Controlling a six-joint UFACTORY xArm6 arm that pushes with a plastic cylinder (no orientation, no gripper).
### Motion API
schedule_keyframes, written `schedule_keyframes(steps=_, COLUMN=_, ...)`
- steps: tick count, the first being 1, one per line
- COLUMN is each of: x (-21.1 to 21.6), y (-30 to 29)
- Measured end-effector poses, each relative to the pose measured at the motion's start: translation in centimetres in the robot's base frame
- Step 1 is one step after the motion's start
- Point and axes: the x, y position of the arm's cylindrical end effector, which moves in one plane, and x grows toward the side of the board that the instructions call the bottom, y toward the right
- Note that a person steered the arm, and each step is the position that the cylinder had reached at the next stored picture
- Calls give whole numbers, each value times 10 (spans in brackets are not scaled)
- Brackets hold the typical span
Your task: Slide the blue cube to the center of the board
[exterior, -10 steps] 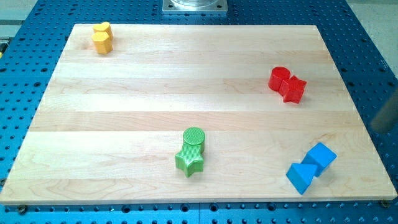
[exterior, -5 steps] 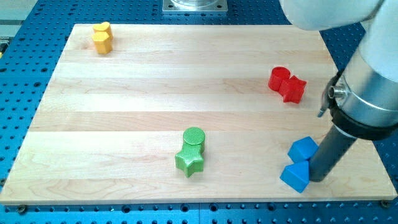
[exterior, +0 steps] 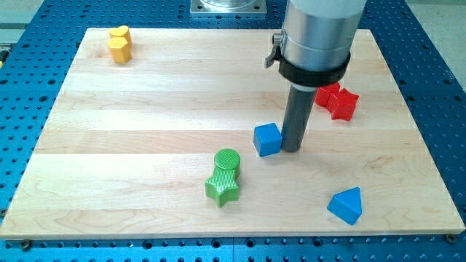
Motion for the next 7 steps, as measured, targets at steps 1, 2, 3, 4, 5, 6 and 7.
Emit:
schedule_keyframes(steps=1, x=12, y=-27)
schedule_keyframes(steps=2, x=-10, y=-73)
schedule_keyframes(steps=3, x=-48, y=-104)
schedule_keyframes(steps=4, x=-71, y=-105)
schedule_keyframes(steps=5, x=-69, y=-43)
schedule_keyframes(steps=6, x=-42, y=19)
schedule_keyframes(steps=7, x=23, y=16)
